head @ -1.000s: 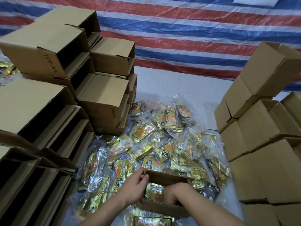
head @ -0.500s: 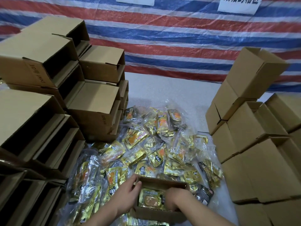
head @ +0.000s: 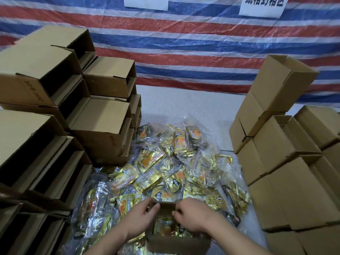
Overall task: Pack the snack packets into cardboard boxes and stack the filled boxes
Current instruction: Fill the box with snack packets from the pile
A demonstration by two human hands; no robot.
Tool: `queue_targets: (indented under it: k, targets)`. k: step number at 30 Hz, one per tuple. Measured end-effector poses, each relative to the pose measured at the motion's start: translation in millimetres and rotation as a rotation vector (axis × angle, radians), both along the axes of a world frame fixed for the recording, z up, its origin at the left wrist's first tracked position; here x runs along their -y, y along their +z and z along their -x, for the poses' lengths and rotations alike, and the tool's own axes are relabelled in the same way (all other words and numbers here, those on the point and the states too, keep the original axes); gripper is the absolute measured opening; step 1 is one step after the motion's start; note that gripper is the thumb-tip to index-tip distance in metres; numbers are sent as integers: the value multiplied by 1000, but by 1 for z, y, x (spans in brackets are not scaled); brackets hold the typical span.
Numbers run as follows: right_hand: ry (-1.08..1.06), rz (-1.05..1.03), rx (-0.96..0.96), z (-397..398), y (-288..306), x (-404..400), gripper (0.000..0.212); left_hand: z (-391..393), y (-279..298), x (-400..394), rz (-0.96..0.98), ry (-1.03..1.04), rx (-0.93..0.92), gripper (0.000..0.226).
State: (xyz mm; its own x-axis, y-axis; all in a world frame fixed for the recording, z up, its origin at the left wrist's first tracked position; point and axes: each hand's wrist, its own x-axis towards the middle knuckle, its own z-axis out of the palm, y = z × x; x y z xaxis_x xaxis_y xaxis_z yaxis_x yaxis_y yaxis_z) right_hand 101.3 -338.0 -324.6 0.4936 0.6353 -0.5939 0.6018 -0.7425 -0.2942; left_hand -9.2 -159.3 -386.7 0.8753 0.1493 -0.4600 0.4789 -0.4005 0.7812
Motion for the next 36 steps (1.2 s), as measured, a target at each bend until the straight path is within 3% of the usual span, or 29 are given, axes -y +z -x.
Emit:
queue_targets:
  k: [4,7,11,17,23,27,36]
  targets:
    - [-153,-254,181,-18,8,2,25,-15,3,-2,-20,51,16,23]
    - [-170,-292,283,-30,1,7,28,-25,3,-4,-64,48,23,24]
    - [-138,-119,246,-33,-14,11,43,-38,2,-5,-92,16,23,23]
    - [-262,-201,150,-42,-19,11,46,-83,-9,-27,-260,97,51,25]
    - [-342,-308,136,-66,-13,2,48,-157,-27,-60,-555,48,-78,63]
    - [-377,-314,142,-85,-12,-9,52,-193,-42,-71,-531,82,-210,83]
    - [-444,-342,89,-103,-19,-17,58,-217,-77,-71,-545,88,-226,100]
